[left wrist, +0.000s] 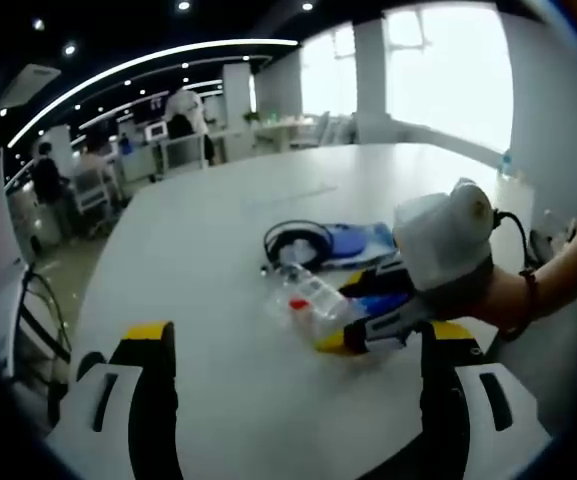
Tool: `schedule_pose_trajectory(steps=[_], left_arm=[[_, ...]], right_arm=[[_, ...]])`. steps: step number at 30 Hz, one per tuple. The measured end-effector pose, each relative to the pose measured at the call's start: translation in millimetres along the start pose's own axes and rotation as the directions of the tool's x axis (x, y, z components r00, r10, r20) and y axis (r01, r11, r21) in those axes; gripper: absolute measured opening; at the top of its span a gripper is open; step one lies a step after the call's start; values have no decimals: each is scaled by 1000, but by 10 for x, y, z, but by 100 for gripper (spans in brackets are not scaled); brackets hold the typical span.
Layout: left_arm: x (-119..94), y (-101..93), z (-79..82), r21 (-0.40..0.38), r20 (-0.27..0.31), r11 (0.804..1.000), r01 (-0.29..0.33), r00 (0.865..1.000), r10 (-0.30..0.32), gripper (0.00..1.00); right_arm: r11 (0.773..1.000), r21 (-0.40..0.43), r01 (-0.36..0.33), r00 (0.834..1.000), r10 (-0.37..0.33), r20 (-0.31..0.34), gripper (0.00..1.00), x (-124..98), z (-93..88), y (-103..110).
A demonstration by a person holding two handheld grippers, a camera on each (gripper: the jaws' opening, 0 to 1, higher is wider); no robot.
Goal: Arrange the tabletop items into an orderly group along one side of the table until the central work area is clear of visible clutter.
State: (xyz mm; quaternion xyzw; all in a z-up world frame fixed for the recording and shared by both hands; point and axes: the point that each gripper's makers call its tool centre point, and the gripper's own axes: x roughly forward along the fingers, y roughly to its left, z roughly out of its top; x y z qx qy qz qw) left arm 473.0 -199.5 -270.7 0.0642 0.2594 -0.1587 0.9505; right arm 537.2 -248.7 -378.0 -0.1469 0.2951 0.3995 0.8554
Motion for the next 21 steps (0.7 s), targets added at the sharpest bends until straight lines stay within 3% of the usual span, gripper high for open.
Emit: schedule_pose_trajectory(steps=[7,12,21], left_arm=[[2,5,0,-1,0,1000,2,1000,-2,99],[9,-1,-5,2,-4,1000,4,1000,-4,99],[17,-6,-13,1,-7,1000,5,1000,-5,99]], right_arm=[[1000,-7,-11,1000,11,4,47,35,11,18],[1000,-22,-17,1000,18,3,38,7,26,-56],[997,-68,-37,999,38,13,37,-59,68,-47]])
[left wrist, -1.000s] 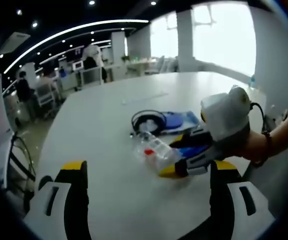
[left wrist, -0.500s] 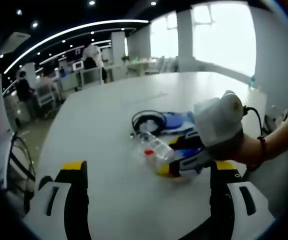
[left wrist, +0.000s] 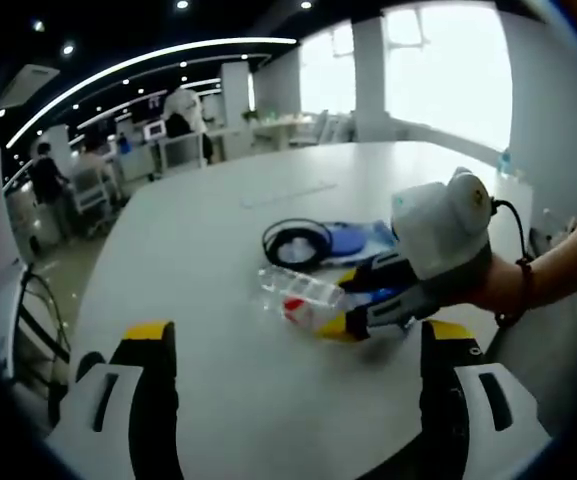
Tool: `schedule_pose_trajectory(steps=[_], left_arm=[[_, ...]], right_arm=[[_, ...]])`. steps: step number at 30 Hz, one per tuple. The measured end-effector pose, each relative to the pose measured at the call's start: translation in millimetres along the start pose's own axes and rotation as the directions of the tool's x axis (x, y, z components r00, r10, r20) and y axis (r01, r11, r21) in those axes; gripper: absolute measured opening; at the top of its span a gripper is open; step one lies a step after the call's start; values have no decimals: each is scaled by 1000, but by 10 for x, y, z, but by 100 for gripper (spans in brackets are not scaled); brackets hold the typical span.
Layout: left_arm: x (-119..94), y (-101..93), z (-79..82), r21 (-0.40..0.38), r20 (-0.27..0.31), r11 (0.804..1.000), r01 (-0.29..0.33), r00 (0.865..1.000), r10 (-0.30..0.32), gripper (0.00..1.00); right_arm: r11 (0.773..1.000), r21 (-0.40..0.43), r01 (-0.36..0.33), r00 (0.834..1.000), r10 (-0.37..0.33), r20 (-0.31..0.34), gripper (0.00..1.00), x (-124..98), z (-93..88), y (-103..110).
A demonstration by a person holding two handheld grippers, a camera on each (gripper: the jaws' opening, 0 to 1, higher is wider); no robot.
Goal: Arrange the tabletop items into an orderly group along one side of the table until the central work area is clear of visible clutter.
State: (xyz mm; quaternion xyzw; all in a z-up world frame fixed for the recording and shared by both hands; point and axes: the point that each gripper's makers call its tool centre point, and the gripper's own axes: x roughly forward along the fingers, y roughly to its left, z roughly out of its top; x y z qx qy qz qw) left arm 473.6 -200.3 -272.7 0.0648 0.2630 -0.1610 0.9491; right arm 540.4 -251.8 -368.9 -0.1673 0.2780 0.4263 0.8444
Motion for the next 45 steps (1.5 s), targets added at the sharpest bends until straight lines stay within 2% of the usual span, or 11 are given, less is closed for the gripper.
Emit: schedule_pose_trajectory(steps=[8,14,20,24,26,27,30,31,32,39,45], left_arm=[[7,-6,3,-1,0,1000,4,1000,-4,98],[12,-25,6,3,1,1000,10,1000,-10,98],[13,-31,10,1,3,1000,13,1000,-13,98],[16,-39,14,-2,4,1000,16,1000,-16,98],[19,-46,13,0,3,1000,18,1000,-18,98],[20,-47,11,1,2,1000,18,1000,-18,97],[23,-48,10,1,2,1000,20,1000,-20,97],[26,-52,12,2,2,1000,22,1000,-22,97],[29,-55,13,4,2,1000,23,1000,-23,97],[30,-56,8,7,-1,1000,22,1000,-22,97],[31,-61,-1,11,-7,1000,23,1000,-23,97]], right_arm=[[999,29,-37,998,36,44,36,-126,163,-4],[999,25,-45,998,45,34,36,-202,143,-10],[999,-6,-45,998,45,42,36,-246,160,-9],[994,-84,-63,995,70,77,36,-244,177,21],[988,-116,-102,989,113,91,36,-230,164,67],[977,-170,-126,985,143,92,36,-238,167,98],[925,-332,-186,973,220,67,36,-271,144,206],[918,-346,-194,972,228,60,36,-279,134,220],[923,-330,-196,971,229,64,36,-281,136,225],[909,-354,-221,966,254,49,36,-294,112,222],[887,-342,-310,942,335,14,36,-299,8,220]])
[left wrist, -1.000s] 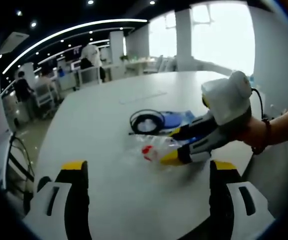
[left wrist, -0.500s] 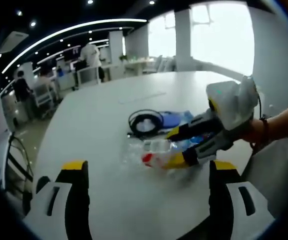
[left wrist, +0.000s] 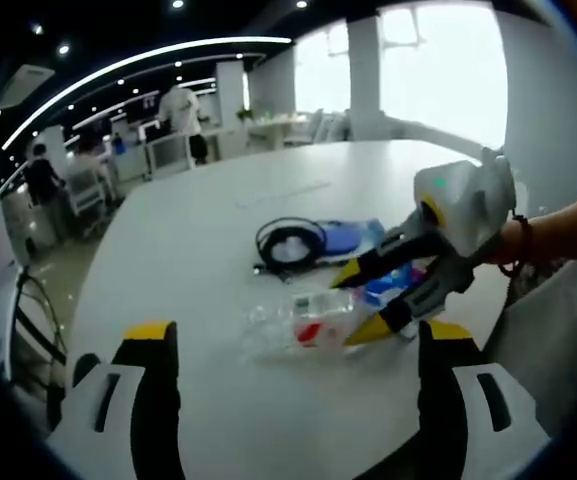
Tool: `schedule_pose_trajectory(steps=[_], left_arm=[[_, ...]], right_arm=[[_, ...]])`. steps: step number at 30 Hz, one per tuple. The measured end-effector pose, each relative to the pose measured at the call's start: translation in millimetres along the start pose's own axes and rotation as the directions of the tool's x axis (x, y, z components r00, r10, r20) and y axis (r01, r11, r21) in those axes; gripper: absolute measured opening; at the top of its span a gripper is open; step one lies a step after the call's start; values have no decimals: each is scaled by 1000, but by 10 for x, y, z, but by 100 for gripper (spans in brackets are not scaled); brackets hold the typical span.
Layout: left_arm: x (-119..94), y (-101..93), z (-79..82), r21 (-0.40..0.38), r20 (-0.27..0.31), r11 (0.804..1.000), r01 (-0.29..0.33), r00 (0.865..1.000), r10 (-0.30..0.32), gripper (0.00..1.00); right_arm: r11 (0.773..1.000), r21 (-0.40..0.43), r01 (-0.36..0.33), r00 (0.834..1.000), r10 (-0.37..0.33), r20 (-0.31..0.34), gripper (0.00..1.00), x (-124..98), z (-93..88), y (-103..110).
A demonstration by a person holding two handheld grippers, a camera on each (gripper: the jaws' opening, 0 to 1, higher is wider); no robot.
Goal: Arrange the tabletop items into an orderly group along one side of the table until the central work area is clear of visible clutter.
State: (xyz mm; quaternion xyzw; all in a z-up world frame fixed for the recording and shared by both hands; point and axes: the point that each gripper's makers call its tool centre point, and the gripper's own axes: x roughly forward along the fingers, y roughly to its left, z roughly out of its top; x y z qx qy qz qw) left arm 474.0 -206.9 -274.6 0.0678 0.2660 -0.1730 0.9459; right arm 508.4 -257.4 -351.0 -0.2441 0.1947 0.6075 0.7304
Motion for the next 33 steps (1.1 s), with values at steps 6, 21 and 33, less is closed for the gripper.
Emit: schedule_pose_trajectory(steps=[6,21,33], left_arm=[[3,1,-6,0,-3,1000,1,1000,-1,97],[13,-18,-23,11,-12,1000,8,1000,-8,96],[28,-30,-19,27,-17,999,19,1000,-19,97]], right_arm=[[998,37,-48,999,47,15,37,1,-18,-20],[998,63,0,1000,-1,9,41,36,-33,-57],[976,219,24,996,-42,82,61,-119,104,-226]])
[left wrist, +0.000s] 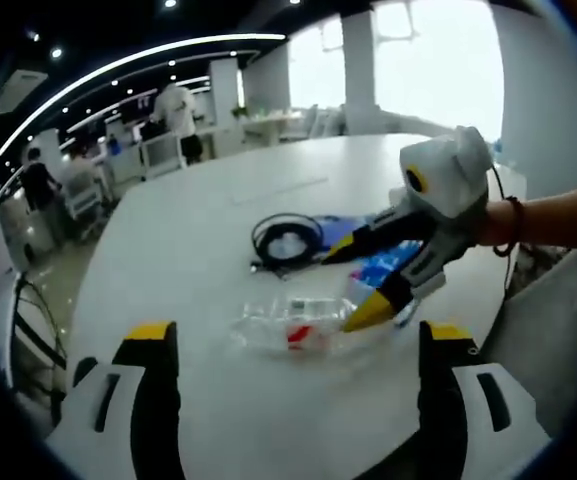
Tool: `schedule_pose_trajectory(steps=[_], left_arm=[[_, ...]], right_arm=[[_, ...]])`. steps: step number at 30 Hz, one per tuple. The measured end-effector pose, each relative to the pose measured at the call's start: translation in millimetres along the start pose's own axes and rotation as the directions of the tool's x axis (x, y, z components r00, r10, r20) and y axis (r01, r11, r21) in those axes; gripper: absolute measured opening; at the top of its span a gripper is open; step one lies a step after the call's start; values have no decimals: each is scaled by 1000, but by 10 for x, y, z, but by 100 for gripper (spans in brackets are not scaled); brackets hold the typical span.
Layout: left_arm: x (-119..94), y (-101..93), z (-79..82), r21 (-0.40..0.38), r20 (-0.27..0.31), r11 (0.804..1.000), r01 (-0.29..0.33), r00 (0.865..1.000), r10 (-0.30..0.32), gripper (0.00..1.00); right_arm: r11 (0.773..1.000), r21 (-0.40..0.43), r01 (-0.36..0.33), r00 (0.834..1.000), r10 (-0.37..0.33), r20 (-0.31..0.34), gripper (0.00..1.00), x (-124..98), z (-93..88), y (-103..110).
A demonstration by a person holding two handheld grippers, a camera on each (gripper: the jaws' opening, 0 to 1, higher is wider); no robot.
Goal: Arrange the tabletop items into an orderly group along one side of the table until the central work area is clear of visible clutter.
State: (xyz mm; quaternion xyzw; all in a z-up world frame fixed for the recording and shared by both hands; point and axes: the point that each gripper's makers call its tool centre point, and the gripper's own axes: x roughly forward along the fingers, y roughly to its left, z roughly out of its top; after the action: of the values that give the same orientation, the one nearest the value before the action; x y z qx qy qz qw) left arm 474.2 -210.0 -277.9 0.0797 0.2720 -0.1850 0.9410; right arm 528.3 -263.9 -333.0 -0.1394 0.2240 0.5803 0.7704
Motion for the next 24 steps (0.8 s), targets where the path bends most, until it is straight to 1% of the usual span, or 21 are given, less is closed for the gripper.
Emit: schedule_pose_trajectory(steps=[4,7,10,15,16,19,21,24], left_arm=[[11,-6,23,12,9,1000,2,1000,-2,98],[21,-32,18,16,6,1000,13,1000,-13,99],[36,-41,24,25,4,1000,18,1000,-18,99],[61,-74,33,40,4,998,39,999,-39,99],[67,-90,19,36,-2,998,51,999,-51,99],[74,-135,30,2,13,997,79,997,-79,99],[76,-137,49,13,22,997,76,997,-76,99],[81,-136,23,36,5,997,73,997,-73,99]], right_arm=[[1000,2,11,1000,-11,1,64,-60,-1,-12],[1000,4,11,1000,-11,1,70,-104,5,-2],[1000,-3,10,1000,-10,-3,73,-142,4,7],[1000,-6,8,1000,-8,-17,81,-226,-31,10],[1000,-9,7,1000,-7,-23,81,-252,-49,16],[1000,-11,8,999,-9,-31,84,-313,-72,21],[1000,-9,9,999,-9,-32,86,-358,-81,26],[1000,-1,16,1000,-16,-20,88,-450,-53,25]])
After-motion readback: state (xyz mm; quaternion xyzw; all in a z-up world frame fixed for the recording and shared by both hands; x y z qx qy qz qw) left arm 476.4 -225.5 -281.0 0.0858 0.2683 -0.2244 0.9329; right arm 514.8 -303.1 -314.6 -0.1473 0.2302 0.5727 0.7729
